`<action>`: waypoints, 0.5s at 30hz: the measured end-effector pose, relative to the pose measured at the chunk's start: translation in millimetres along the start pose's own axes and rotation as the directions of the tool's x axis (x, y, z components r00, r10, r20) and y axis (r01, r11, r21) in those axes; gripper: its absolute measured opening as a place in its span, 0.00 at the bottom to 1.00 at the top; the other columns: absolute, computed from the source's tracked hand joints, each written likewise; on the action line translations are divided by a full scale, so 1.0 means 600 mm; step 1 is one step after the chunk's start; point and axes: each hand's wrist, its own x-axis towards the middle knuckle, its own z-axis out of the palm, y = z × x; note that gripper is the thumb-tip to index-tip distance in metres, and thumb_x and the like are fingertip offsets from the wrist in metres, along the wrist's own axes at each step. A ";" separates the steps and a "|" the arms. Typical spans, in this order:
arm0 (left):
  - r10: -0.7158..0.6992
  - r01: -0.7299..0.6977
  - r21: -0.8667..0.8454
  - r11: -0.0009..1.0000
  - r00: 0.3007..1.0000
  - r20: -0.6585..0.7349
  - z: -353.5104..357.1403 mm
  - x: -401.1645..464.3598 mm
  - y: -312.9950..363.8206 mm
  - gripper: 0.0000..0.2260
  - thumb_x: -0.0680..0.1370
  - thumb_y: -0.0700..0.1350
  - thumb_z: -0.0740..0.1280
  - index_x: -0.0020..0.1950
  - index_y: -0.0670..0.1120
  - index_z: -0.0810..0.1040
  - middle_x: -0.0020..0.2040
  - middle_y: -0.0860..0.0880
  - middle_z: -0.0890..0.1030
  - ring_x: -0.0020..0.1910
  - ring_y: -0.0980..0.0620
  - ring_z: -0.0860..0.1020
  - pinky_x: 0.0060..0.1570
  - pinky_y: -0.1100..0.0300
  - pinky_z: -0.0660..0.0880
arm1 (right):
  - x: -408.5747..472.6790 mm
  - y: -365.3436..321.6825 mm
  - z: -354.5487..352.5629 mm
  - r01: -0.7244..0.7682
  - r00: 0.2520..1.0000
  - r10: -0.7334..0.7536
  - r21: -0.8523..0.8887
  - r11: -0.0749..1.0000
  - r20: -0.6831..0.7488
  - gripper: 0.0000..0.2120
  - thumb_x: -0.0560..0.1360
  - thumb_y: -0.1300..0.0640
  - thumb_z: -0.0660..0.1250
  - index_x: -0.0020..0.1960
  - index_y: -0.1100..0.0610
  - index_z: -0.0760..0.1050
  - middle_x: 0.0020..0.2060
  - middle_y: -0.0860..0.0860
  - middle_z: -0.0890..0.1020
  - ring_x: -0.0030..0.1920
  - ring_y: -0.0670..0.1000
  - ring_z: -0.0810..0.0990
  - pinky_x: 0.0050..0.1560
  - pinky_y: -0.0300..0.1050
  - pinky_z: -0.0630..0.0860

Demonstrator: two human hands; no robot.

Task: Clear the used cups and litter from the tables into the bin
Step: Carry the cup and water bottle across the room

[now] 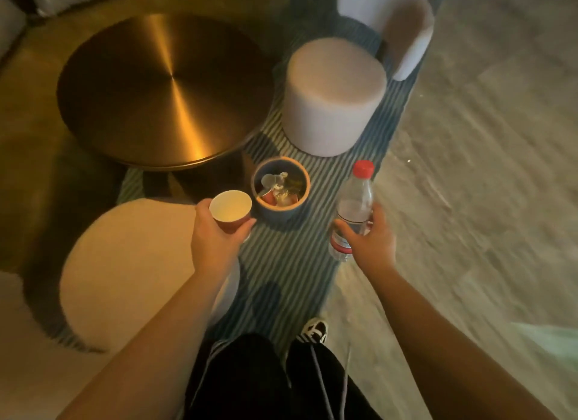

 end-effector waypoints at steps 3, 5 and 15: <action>-0.080 0.078 -0.045 0.996 0.996 -0.048 0.058 0.030 0.030 0.35 0.63 0.53 0.79 0.64 0.57 0.63 0.53 0.60 0.71 0.54 0.57 0.71 0.47 0.66 0.69 | 0.105 0.004 -0.011 0.017 0.997 -0.017 0.002 1.000 0.074 0.25 0.67 0.45 0.75 0.59 0.48 0.70 0.51 0.46 0.80 0.51 0.47 0.79 0.48 0.44 0.76; -0.131 0.128 -0.052 0.990 0.989 -0.073 0.095 0.057 0.042 0.37 0.64 0.53 0.79 0.66 0.58 0.62 0.56 0.58 0.72 0.56 0.56 0.71 0.49 0.64 0.69 | 0.169 0.004 0.000 0.030 0.990 -0.030 0.002 1.000 0.136 0.25 0.67 0.46 0.75 0.60 0.47 0.70 0.53 0.45 0.80 0.53 0.46 0.78 0.52 0.45 0.76; -0.303 0.301 -0.080 0.950 0.953 -0.020 0.299 0.253 0.007 0.35 0.64 0.53 0.79 0.63 0.61 0.63 0.56 0.58 0.73 0.57 0.55 0.73 0.52 0.54 0.74 | 0.465 0.018 0.140 -0.032 0.929 0.034 -0.014 0.999 0.368 0.25 0.68 0.49 0.75 0.60 0.49 0.69 0.51 0.44 0.79 0.52 0.46 0.78 0.53 0.47 0.76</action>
